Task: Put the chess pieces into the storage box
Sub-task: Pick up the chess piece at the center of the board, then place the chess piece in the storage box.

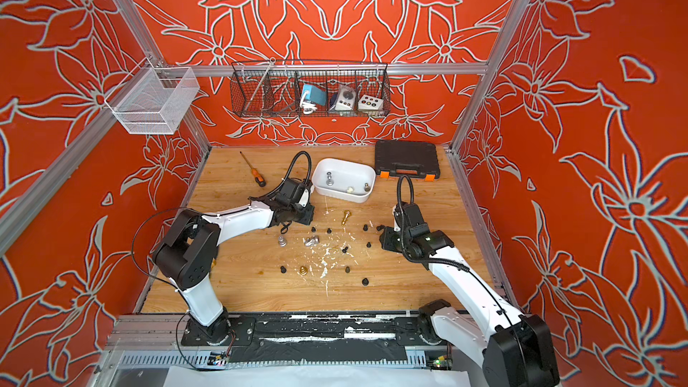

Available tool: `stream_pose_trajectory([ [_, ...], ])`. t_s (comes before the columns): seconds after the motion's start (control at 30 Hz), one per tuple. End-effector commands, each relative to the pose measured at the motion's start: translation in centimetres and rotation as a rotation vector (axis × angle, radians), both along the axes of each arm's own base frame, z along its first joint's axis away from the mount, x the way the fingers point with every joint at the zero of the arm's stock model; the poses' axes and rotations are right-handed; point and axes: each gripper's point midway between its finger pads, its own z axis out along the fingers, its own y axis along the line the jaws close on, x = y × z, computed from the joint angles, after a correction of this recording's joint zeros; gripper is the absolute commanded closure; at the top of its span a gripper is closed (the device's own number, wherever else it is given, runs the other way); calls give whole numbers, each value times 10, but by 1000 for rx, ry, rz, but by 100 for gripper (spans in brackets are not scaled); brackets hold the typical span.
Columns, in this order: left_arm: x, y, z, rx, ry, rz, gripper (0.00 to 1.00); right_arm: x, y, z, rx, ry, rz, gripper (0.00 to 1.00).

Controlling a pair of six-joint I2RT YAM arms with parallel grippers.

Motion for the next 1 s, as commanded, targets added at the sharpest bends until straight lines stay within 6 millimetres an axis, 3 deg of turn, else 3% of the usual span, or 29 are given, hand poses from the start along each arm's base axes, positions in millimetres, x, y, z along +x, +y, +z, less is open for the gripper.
stream_pose_trajectory([
  [0.0, 4, -10, 23, -34, -39, -34, 89, -3, -4, -3, -15, 3, -20, 64],
  [0.17, 8, -18, 39, -69, -58, -51, 89, -3, -5, -2, -19, 1, -18, 64],
  [0.37, 24, -33, 74, -123, -114, -80, 89, -3, -4, -8, -19, 11, -13, 64],
  [0.7, 71, -68, 122, -215, -202, -98, 89, 0, 2, -14, -16, 28, 23, 64],
  [0.83, 94, -83, 129, -229, -225, -103, 89, -3, 3, -18, -16, 39, 30, 64],
  [0.97, 116, -100, 124, -209, -231, -117, 89, -6, 2, -21, -15, 47, 33, 64],
])
